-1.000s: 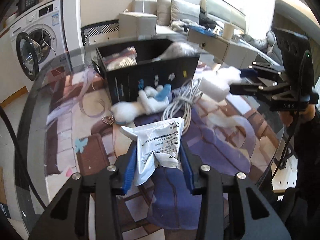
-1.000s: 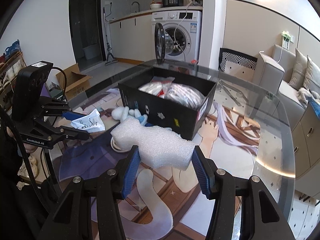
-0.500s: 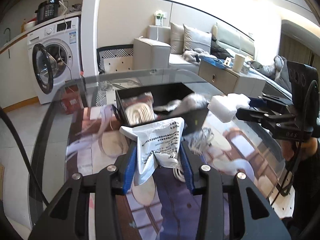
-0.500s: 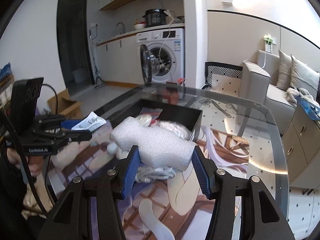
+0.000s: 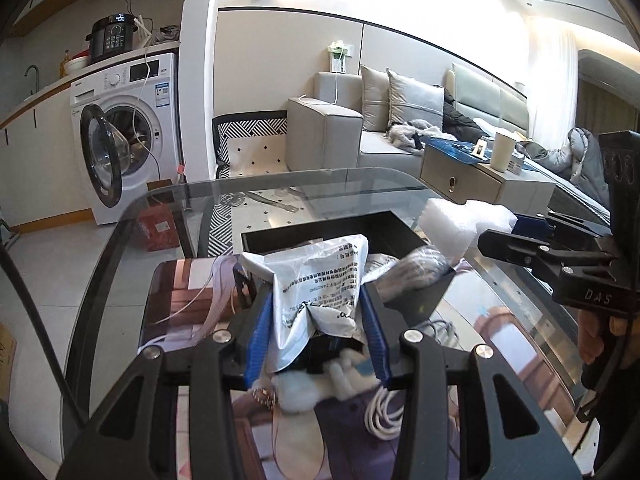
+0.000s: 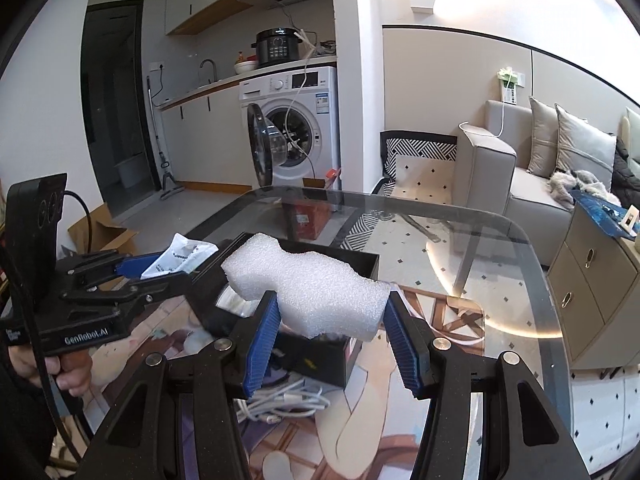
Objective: Organize soft objects
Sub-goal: 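Lower the packet into the box and open left tool while right tool drops the foam in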
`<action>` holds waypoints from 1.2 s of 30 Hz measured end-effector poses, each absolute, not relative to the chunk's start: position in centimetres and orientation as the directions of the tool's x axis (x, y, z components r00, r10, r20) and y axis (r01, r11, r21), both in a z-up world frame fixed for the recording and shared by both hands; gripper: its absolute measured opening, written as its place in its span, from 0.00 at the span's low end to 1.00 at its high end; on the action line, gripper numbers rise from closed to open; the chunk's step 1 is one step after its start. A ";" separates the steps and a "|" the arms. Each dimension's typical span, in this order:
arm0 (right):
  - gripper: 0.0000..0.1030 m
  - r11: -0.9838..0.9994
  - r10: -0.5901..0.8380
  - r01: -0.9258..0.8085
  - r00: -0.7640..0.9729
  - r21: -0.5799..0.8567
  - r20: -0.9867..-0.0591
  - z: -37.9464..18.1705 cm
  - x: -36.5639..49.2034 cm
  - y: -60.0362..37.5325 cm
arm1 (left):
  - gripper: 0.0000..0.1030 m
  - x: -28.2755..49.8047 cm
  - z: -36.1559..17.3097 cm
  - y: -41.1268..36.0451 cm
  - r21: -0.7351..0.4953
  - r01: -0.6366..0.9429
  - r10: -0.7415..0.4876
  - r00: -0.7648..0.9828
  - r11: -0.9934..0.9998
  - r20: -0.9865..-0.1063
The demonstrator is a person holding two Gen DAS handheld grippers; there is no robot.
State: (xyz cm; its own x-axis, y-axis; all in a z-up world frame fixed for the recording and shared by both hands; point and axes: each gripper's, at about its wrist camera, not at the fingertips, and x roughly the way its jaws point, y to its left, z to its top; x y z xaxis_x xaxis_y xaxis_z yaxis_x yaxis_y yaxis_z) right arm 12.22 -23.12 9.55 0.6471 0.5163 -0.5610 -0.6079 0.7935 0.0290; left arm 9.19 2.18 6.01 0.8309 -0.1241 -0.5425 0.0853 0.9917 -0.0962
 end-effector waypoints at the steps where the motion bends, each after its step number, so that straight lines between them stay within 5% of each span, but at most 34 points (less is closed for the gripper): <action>1: 0.52 0.799 0.509 -0.601 0.653 0.026 -0.562 9.5 12.6 -22.9 | 0.41 9.5 5.9 2.1 -0.094 0.082 -0.120 0.833 0.992 -0.540; 36: 0.52 0.798 0.463 -0.603 0.632 -0.020 -0.621 6.5 19.4 -17.1 | 0.45 15.7 2.8 1.3 -0.069 0.057 -0.086 0.826 0.996 -0.558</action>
